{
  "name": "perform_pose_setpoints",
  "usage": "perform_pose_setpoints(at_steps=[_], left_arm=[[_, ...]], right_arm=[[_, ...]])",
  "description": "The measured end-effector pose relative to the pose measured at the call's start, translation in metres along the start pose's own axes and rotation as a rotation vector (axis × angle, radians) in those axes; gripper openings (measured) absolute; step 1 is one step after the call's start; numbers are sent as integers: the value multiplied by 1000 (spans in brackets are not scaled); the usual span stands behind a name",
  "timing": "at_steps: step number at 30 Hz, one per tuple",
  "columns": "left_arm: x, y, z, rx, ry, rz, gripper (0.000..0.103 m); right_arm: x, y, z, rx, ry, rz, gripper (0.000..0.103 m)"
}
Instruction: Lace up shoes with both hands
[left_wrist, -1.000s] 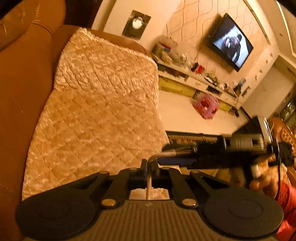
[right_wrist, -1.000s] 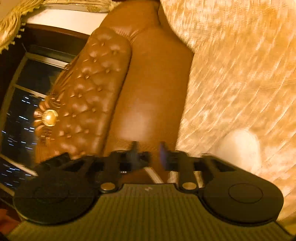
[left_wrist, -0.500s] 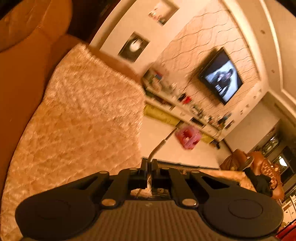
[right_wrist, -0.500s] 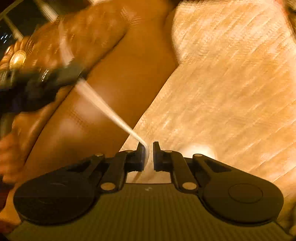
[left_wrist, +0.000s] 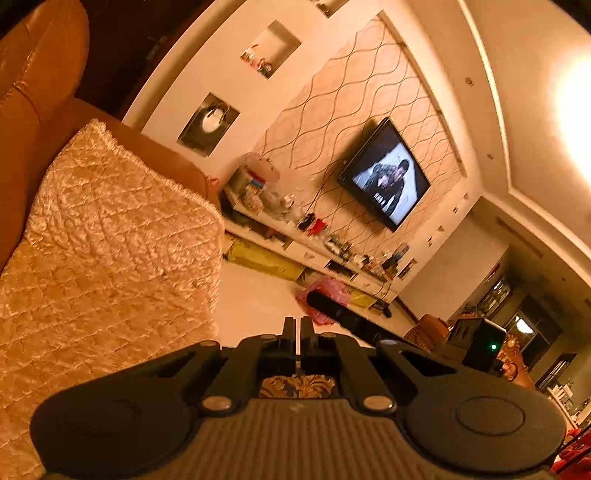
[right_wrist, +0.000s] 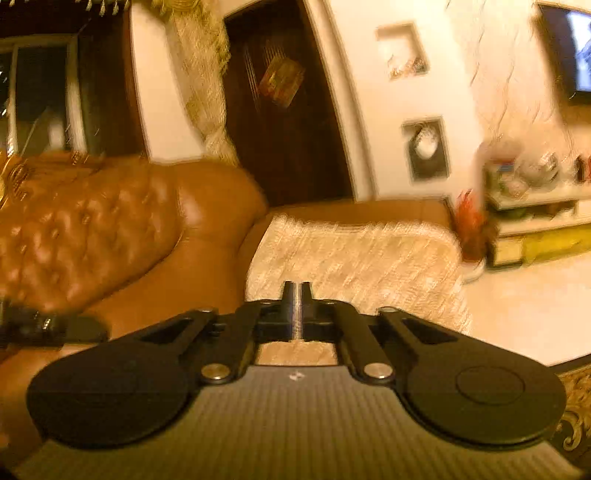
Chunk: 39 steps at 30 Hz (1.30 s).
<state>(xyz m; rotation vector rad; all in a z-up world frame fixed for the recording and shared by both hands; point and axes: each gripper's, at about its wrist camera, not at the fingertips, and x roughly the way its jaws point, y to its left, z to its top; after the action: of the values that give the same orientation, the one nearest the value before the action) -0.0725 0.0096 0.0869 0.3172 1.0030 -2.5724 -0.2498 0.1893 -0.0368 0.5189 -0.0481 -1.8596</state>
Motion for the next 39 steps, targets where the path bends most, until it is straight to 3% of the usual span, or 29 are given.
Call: perform_pose_setpoints(at_steps=[4, 6, 7, 8, 9, 10, 11, 14, 17, 21, 24, 26, 28, 31, 33, 35, 39], left_arm=[[9, 15, -8, -42, 72, 98, 5], [17, 26, -13, -68, 115, 150, 11], [21, 31, -16, -79, 137, 177, 23], [24, 37, -19, -90, 159, 203, 36], [29, 41, -22, -92, 187, 233, 43], [33, 45, -25, -89, 219, 264, 49], [38, 49, -28, -87, 248, 285, 51], [48, 59, -34, -87, 322, 361, 64], [51, 69, -41, -104, 365, 429, 71], [51, 82, -51, -147, 396, 455, 76], [48, 89, -57, -178, 409, 474, 77], [48, 94, -61, -197, 414, 483, 80], [46, 96, -63, -208, 417, 488, 80], [43, 99, -66, -224, 422, 494, 81], [42, 101, -68, -231, 422, 497, 81], [41, 102, -67, -235, 419, 498, 82], [37, 106, -66, -244, 417, 513, 83]], right_arm=[[14, -12, -19, 120, 96, 31, 2], [23, -25, -30, 267, 197, 3, 2], [33, -43, -41, 366, 241, -21, 6], [43, -65, -55, 490, 287, -53, 18], [51, -84, -68, 597, 332, -92, 27], [58, -99, -82, 688, 383, -137, 44], [66, -113, -96, 779, 434, -183, 51], [93, -139, -131, 984, 598, -259, 54], [121, -148, -142, 984, 619, -249, 54], [143, -159, -141, 916, 575, -310, 54], [161, -159, -137, 798, 607, -377, 54], [168, -159, -142, 789, 614, -383, 53], [173, -158, -146, 773, 615, -390, 42], [176, -153, -147, 685, 625, -382, 6], [174, -153, -147, 657, 626, -376, 6], [168, -153, -139, 643, 574, -382, 5], [140, -147, -88, 538, 356, -379, 5]])
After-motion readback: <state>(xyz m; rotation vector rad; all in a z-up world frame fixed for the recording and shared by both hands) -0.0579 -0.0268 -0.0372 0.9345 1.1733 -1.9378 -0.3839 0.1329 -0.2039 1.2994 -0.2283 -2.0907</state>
